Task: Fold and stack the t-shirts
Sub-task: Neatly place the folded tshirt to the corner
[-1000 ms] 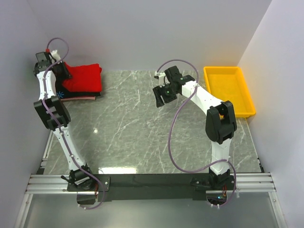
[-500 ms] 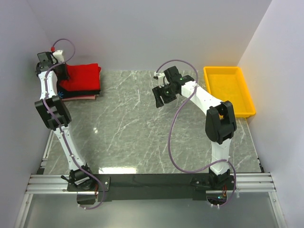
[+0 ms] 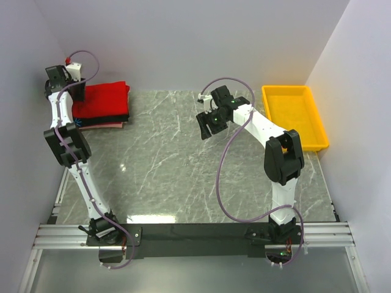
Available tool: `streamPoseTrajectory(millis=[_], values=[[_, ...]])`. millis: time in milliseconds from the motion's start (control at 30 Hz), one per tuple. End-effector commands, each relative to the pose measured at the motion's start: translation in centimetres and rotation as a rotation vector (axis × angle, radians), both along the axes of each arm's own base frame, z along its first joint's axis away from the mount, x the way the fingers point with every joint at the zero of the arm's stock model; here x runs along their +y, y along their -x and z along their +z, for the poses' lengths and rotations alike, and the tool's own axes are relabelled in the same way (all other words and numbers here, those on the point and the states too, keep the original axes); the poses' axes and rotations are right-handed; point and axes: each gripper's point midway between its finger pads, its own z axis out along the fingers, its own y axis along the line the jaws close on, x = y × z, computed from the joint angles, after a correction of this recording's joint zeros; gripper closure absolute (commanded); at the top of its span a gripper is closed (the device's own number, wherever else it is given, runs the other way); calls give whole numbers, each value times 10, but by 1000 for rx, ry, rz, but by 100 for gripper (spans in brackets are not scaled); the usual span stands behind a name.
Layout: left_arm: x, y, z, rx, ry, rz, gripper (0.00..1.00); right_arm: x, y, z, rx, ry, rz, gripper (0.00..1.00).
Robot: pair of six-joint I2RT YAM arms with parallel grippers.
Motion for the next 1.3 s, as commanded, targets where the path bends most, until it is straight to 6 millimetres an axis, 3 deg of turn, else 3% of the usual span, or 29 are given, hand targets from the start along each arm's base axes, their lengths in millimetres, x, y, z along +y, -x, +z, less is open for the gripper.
streamPoseTrajectory(millis=[0, 133, 200, 233, 300, 400, 433, 500, 533, 600, 633, 733, 867, 1000, 1100, 1200, 1267], values=[[24, -1, 116, -226, -163, 45, 40, 0, 6, 18, -24, -8, 18, 32], [16, 11, 158, -320, -87, 55, 41, 2, 10, 13, -7, -20, 21, 32], [-3, 18, 175, -350, -24, 18, 43, 1, 12, 10, 2, -21, 21, 32], [-10, 22, 166, -322, 10, 8, 45, 2, 12, 9, -2, -23, 22, 32], [-21, 31, 170, -319, 78, 9, 49, 2, 13, 7, 1, -22, 24, 33], [-35, 45, 145, -223, 169, 14, 64, 0, 13, 3, 0, -18, 27, 33], [-40, 52, 124, -167, 206, 14, 68, 0, 14, 2, 2, -16, 28, 33], [-45, 61, 115, -139, 232, 21, 72, -1, 15, 1, 3, -16, 29, 33], [-49, 67, 96, -96, 257, 27, 73, -2, 16, 1, 4, -15, 30, 33], [-52, 74, 88, -78, 268, 34, 73, -4, 17, -1, 7, -9, 29, 34], [-52, 80, 72, -44, 280, 49, 74, -5, 18, -2, 9, -7, 29, 34], [-50, 91, 43, 22, 290, 81, 76, -9, 17, -4, 9, 1, 21, 34], [-17, 100, 13, 70, 235, 225, 77, -13, 18, -4, 13, 2, 13, 34], [8, 96, 2, 75, 166, 314, 76, -14, 20, -3, 13, 8, 12, 34], [22, 90, 14, 46, 122, 352, 73, -20, 21, 0, -2, 27, 6, 34], [26, 88, 31, 6, 83, 343, 63, -29, 20, 7, -37, 49, -10, 31], [27, 87, 57, -59, 62, 338, 54, -37, 18, 15, -71, 65, -31, 28]])
